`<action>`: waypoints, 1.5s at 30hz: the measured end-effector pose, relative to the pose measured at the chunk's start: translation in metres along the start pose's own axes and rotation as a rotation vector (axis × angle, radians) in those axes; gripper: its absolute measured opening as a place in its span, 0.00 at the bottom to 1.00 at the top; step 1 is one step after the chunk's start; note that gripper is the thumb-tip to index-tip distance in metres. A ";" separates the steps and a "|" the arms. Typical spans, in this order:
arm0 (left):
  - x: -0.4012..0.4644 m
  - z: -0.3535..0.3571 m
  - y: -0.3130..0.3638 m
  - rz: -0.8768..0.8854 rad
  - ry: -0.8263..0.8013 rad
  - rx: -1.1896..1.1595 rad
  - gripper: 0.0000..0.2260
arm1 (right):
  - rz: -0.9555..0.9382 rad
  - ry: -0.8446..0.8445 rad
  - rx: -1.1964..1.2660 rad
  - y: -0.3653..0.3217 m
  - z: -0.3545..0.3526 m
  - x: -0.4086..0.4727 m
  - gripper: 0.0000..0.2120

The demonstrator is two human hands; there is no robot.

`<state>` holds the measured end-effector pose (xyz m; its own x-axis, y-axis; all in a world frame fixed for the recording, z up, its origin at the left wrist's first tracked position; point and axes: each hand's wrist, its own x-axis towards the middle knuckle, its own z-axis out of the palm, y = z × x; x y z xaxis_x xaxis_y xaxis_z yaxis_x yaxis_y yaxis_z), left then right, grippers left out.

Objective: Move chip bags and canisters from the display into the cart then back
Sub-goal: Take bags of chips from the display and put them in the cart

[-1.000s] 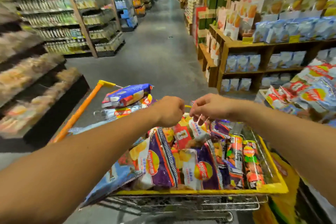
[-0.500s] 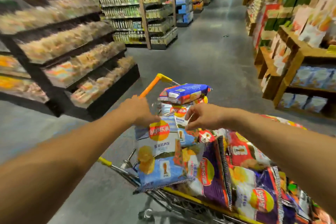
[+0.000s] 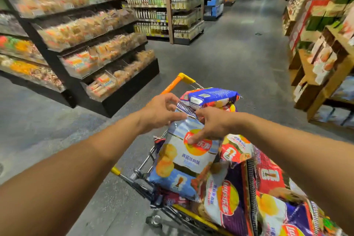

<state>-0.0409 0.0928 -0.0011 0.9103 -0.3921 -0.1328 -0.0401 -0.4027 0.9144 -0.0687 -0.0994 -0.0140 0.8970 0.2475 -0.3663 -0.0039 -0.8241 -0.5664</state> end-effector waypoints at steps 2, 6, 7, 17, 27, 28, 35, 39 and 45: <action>0.010 -0.001 0.003 -0.150 0.072 -0.198 0.10 | -0.002 0.024 0.065 0.010 -0.015 -0.003 0.25; 0.030 -0.005 -0.033 -0.308 0.183 0.155 0.16 | 0.059 0.054 0.350 0.035 -0.051 -0.025 0.15; 0.033 -0.001 -0.041 -0.330 0.147 0.339 0.20 | 0.077 0.069 0.437 0.044 -0.059 -0.031 0.15; 0.068 0.076 -0.045 -0.316 -0.001 0.294 0.10 | 0.234 0.187 0.744 0.118 -0.086 -0.074 0.22; 0.059 0.035 -0.012 -0.380 0.187 0.173 0.15 | 0.191 0.177 0.680 0.100 -0.083 -0.077 0.28; 0.053 0.029 -0.008 -0.350 0.193 0.086 0.17 | 0.181 0.173 0.662 0.094 -0.083 -0.077 0.28; 0.012 -0.003 0.006 -0.191 0.079 -0.064 0.10 | 0.086 0.140 0.509 0.039 -0.076 -0.089 0.22; -0.003 0.000 0.025 -0.088 -0.099 -0.090 0.13 | -0.023 0.130 0.410 0.011 -0.073 -0.104 0.27; -0.012 0.040 0.081 0.107 -0.295 -0.037 0.10 | -0.118 0.316 0.026 -0.015 -0.083 -0.139 0.35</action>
<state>-0.0715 0.0317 0.0597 0.7425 -0.6561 -0.1349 -0.1097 -0.3177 0.9418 -0.1567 -0.1640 0.1069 0.9846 0.1666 -0.0522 0.1003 -0.7847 -0.6117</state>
